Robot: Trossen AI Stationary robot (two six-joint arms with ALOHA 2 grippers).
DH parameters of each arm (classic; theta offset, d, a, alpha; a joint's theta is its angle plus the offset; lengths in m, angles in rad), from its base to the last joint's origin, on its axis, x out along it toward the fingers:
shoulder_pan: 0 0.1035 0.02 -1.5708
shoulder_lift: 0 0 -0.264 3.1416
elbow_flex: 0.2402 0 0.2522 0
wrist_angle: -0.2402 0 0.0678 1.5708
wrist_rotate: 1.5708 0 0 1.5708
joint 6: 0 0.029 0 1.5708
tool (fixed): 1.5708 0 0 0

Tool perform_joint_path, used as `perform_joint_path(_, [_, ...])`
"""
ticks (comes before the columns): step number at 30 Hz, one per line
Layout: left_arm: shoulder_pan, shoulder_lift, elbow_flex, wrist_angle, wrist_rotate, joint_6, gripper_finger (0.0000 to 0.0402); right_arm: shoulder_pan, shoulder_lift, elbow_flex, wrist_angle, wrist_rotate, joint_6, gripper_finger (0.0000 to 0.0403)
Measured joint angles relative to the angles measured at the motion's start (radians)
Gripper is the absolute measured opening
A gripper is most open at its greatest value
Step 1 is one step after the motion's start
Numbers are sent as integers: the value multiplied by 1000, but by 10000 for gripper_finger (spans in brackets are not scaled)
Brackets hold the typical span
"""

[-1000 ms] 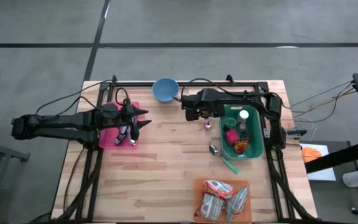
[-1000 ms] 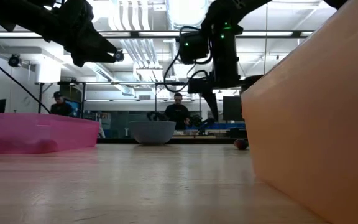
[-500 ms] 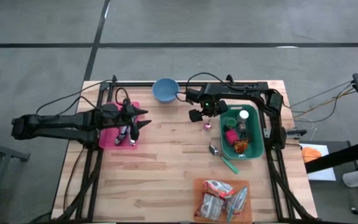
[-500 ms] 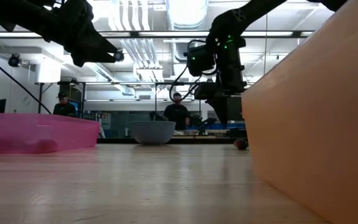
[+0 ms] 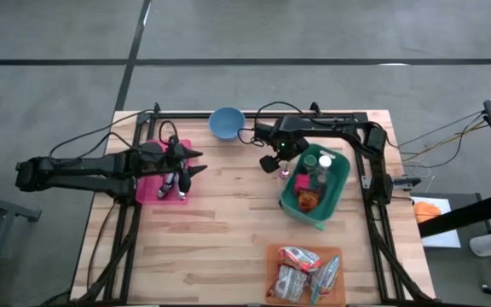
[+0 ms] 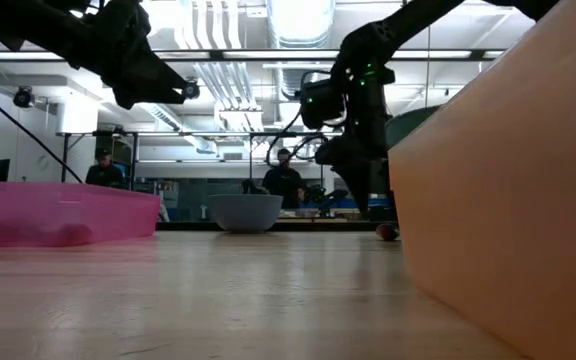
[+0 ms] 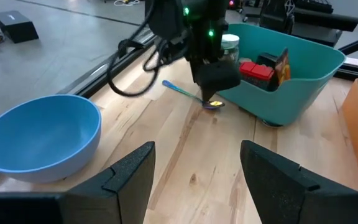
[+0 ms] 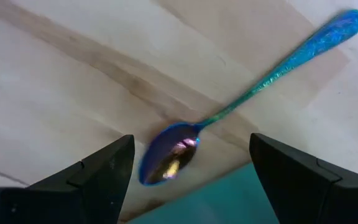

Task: Pick & Place Food Item
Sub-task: Put the purple spoon into the pink bin

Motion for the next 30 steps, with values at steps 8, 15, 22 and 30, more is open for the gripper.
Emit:
perform_joint_path(8, [0,0,0,-5,0,0,238,0,-2,22,1,-2,15,315])
perform_joint_path(15, [0,0,0,-6,0,0,238,8,-2,92,45,2,-30,315])
perform_joint_path(22, [0,0,0,-16,0,0,238,80,-2,71,207,-4,148,315])
perform_joint_path(30, [0,-1,0,-22,0,0,238,159,38,44,335,29,331,315])
